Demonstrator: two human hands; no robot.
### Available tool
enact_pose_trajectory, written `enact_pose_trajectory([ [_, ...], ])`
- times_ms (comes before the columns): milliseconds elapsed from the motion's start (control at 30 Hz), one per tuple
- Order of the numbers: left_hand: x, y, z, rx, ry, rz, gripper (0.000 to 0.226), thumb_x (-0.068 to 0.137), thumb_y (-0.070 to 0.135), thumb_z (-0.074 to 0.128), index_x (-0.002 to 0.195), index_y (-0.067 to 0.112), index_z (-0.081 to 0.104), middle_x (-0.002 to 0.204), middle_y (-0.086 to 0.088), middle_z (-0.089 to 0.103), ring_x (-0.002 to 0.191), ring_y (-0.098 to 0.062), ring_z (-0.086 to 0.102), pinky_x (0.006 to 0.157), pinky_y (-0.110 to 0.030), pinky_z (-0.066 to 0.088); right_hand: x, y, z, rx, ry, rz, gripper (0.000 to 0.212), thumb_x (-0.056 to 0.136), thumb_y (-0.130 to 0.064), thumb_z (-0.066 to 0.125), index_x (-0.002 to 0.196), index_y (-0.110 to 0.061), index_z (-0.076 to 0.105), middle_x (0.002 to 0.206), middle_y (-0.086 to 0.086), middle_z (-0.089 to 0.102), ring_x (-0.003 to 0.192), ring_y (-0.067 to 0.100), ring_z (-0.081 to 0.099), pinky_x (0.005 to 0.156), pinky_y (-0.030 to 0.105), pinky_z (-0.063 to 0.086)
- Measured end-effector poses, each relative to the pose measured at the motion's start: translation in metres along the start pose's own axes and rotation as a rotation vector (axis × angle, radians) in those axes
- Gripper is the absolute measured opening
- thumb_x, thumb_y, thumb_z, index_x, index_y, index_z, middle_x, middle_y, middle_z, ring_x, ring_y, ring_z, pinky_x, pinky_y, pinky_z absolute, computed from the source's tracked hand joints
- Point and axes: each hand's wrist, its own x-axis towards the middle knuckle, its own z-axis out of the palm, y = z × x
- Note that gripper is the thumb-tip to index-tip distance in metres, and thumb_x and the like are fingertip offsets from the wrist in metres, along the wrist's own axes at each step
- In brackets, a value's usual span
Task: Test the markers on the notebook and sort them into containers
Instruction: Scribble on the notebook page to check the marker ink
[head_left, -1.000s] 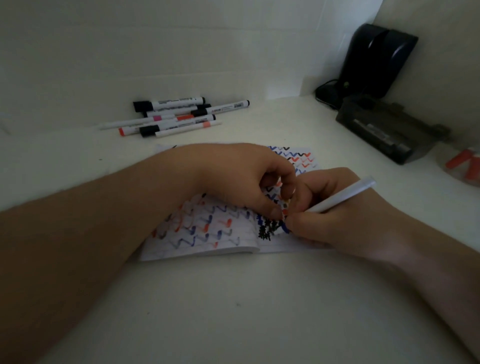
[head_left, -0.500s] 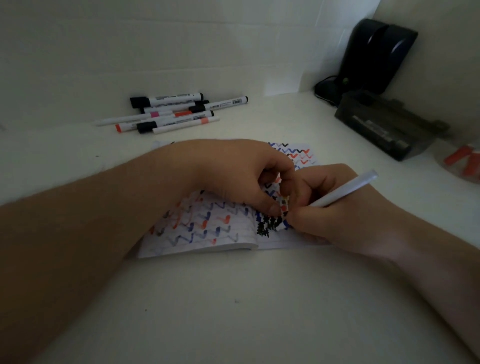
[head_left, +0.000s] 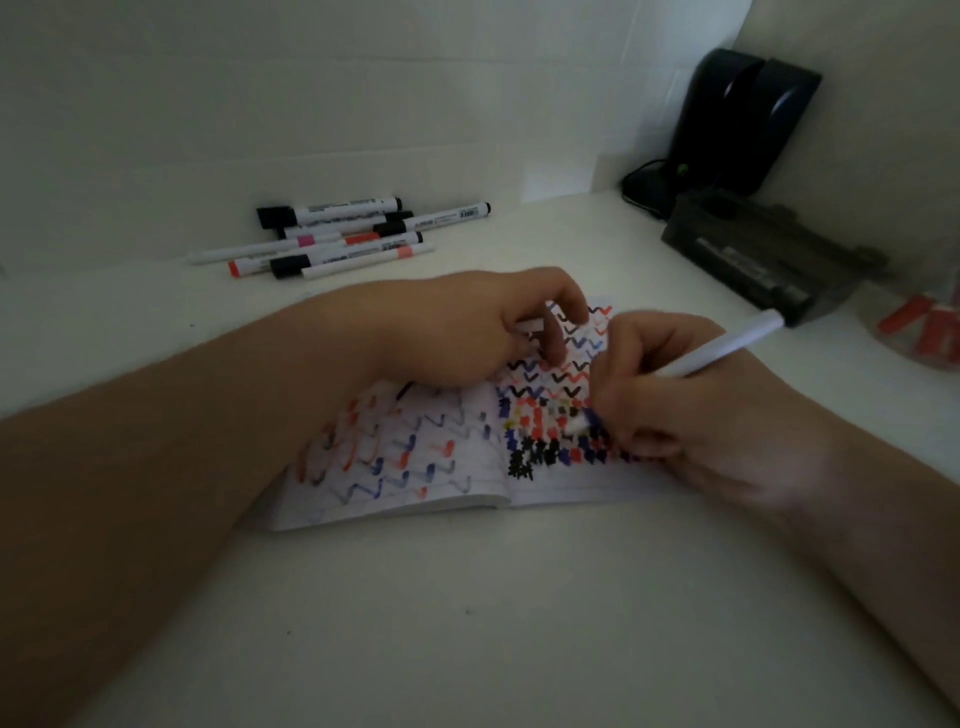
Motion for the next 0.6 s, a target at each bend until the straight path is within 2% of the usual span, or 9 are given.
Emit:
enact_pose_trajectory([
  [33,-0.001,-0.001,-0.003,-0.031,0.013,-0.008,0.039,0.105,0.013,0.053,0.128,0.043,0.046,0.114,0.032,0.069,0.110,0.003,0.063,0.097,-0.026,0.049,0.002,-0.001,-0.006,0.143,0.042,0.018,0.025,0.075,0.002,0.074,0.065,-0.008,0.053,0.058,0.019,0.043,0.045,0.017,0.036,0.042,0.020,0.029],
  [100,-0.002,-0.004,-0.007,-0.128,0.040,-0.013,0.033,0.107,0.012,0.052,0.129,0.036,0.046,0.115,0.031,0.071,0.105,0.005,0.067,0.089,-0.016,0.049,0.006,0.000,-0.019,0.308,0.174,0.054,0.020,0.074,-0.004,0.080,0.074,-0.015,0.063,0.064,0.012,0.051,0.050,0.015,0.041,0.040,0.018,0.030],
  [167,-0.003,-0.005,-0.008,-0.211,0.078,-0.019,0.023,0.106,0.012,0.054,0.123,0.028,0.050,0.112,0.024,0.074,0.098,-0.001,0.071,0.087,-0.023,0.055,0.008,-0.002,-0.028,0.370,0.253,0.076,0.004,0.084,-0.011,0.071,0.085,-0.016,0.071,0.073,0.008,0.063,0.058,0.015,0.048,0.044,0.018,0.036],
  [200,-0.003,-0.006,-0.008,-0.225,0.091,-0.013,0.017,0.106,0.013,0.055,0.118,0.025,0.051,0.111,0.022,0.075,0.097,-0.006,0.072,0.087,-0.032,0.058,0.009,-0.002,-0.031,0.391,0.270,0.090,0.009,0.086,-0.015,0.065,0.089,-0.014,0.073,0.077,0.008,0.067,0.060,0.015,0.050,0.046,0.018,0.038],
  [267,-0.002,-0.005,-0.007,-0.223,0.101,0.016,0.008,0.106,0.015,0.055,0.111,0.021,0.053,0.109,0.020,0.076,0.096,-0.010,0.073,0.090,-0.039,0.059,0.009,-0.001,-0.034,0.429,0.275,0.131,0.027,0.078,-0.023,0.056,0.092,-0.010,0.075,0.081,0.009,0.070,0.061,0.015,0.051,0.047,0.020,0.037],
  [333,-0.002,-0.005,-0.007,-0.226,0.110,0.033,0.005,0.105,0.016,0.056,0.108,0.019,0.055,0.108,0.019,0.076,0.095,-0.007,0.073,0.090,-0.034,0.058,0.010,0.000,-0.033,0.440,0.267,0.153,0.036,0.074,-0.025,0.050,0.091,-0.009,0.077,0.082,0.011,0.071,0.061,0.016,0.052,0.048,0.021,0.037],
  [600,0.000,-0.008,-0.005,-0.223,0.094,0.053,0.006,0.104,0.013,0.058,0.108,0.017,0.058,0.106,0.014,0.078,0.101,-0.005,0.072,0.091,-0.027,0.058,0.011,0.003,-0.036,0.418,0.207,0.138,0.039,0.076,-0.023,0.049,0.097,-0.008,0.077,0.087,0.012,0.074,0.062,0.018,0.054,0.047,0.022,0.036],
])
